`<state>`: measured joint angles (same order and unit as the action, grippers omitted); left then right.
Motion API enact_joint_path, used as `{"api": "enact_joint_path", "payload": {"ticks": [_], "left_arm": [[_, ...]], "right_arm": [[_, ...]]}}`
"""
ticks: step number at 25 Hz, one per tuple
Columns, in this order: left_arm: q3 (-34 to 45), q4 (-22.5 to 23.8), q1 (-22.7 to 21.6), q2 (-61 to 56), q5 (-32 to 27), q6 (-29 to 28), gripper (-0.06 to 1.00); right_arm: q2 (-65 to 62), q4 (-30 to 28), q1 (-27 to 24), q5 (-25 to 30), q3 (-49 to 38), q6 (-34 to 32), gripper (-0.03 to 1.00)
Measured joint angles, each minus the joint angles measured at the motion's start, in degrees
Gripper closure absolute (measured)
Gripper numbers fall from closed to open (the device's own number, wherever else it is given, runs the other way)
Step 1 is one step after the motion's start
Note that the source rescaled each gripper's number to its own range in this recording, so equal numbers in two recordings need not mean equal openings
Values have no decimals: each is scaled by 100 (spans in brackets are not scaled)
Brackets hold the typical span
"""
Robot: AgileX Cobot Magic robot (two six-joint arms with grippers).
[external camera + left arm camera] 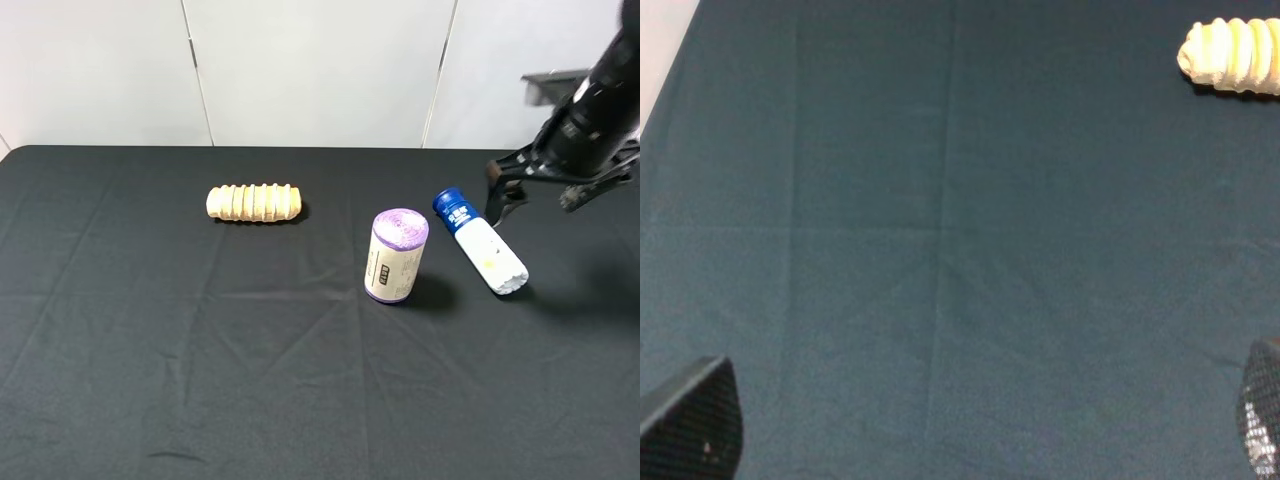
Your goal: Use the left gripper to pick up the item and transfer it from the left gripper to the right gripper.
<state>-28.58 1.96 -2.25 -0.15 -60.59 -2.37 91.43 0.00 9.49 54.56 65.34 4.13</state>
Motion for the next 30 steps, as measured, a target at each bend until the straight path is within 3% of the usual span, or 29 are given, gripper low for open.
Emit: {"api": "enact_joint_path", "payload": {"ticks": [8,11,19,30], "left_arm": [[0,0,0,0,0,6,-5],[0,0,0,0,0,6,-5],[0,0,0,0,0,6,-5],[0,0,0,0,0,6,-5]], "right_arm": [[-1002,0,5,965,-5,-124,-3],[-1474,0,5,1048,-221,-212,-3],[-3075,0,5,1040,-1718,-497,-3],[-6443,0,5,486,-3459,-551,-3]]}}
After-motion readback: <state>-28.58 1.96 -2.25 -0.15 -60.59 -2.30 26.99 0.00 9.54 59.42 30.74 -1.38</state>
